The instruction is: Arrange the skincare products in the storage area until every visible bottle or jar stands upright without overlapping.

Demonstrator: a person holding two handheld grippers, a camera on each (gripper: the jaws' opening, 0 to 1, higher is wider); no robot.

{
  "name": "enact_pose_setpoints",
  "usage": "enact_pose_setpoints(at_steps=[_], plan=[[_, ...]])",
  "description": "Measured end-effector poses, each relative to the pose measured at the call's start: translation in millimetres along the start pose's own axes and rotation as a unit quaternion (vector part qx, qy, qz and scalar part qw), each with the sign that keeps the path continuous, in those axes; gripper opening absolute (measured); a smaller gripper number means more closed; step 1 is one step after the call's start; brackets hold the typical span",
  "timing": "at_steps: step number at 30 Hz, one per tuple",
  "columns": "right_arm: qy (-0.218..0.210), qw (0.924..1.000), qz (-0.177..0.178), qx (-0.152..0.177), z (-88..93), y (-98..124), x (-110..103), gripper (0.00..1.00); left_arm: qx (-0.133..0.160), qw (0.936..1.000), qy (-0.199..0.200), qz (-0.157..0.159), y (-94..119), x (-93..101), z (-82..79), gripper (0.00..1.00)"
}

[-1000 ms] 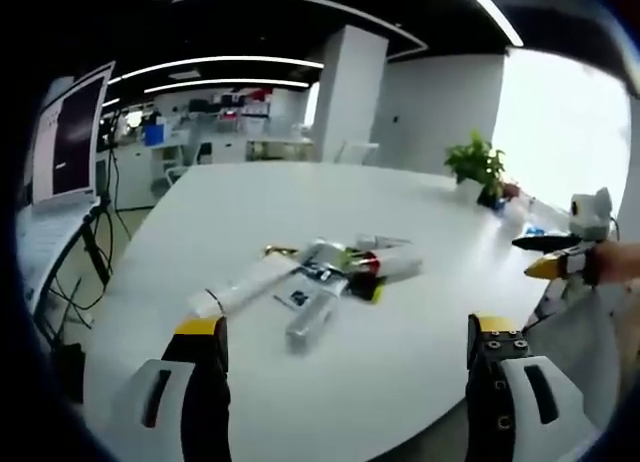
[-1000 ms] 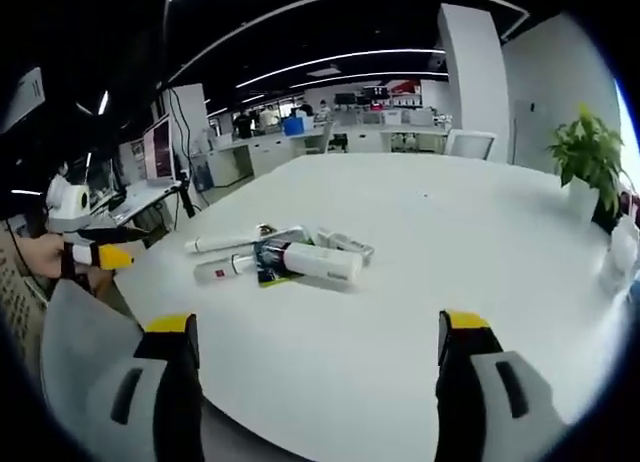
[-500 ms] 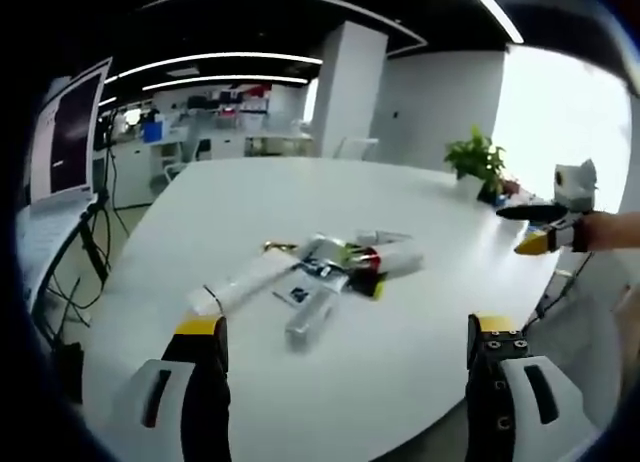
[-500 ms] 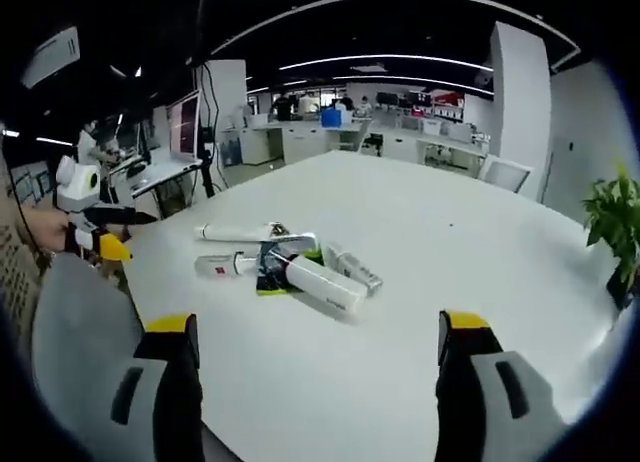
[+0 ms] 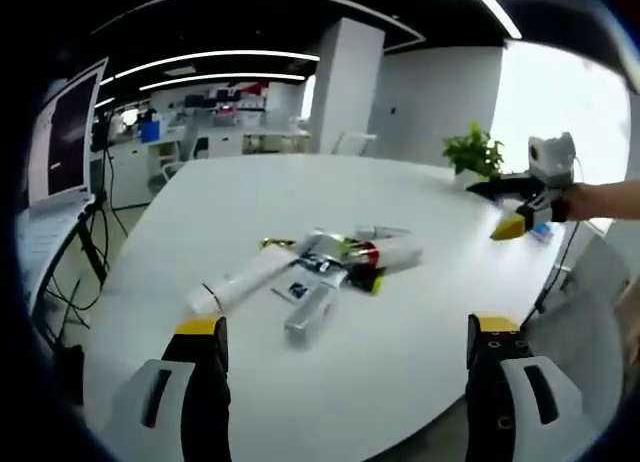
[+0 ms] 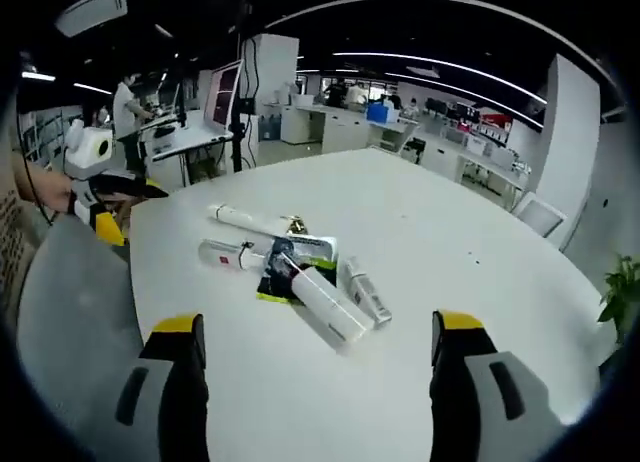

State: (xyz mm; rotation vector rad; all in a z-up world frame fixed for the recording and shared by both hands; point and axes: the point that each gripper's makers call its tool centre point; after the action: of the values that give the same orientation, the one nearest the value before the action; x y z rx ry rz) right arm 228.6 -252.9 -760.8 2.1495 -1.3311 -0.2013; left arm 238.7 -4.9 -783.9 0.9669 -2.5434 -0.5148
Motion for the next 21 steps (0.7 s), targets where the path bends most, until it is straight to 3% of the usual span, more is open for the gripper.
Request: enact_pose_setpoints(at_steps=[6,16,21], plan=[[0.028,0.9992,-0.028,-0.009,-5.4,-17.2,-1.0,0.91,-0.008,1.0,0.0,0.003,-1.6,-0.5,2.4,0.97],[0.069,0.9932,-0.083,-0.044,2.7,-45.8,-7.8,0.82,-0.014,0.9999,0.007,0.003,-2.6,-2.3,3.9,0.97],[0.081,0.9897,-0.104,-0.056,5.4,-59.5,-11.9,0.82,-0.016,0.9998,0.01,0.002,-2.7,-3.1,4.2,0.97]])
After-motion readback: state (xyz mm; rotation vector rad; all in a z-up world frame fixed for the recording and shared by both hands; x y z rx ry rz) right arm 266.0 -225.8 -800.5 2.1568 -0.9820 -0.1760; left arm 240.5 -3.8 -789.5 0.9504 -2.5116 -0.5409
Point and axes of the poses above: the point that each gripper's makers call its tool centre point, and the gripper's own axes: y roughly backward along the fingers, x roughly to its right, z roughly out of its underside, and after that the axes turned 2 degrees about y, right-handed
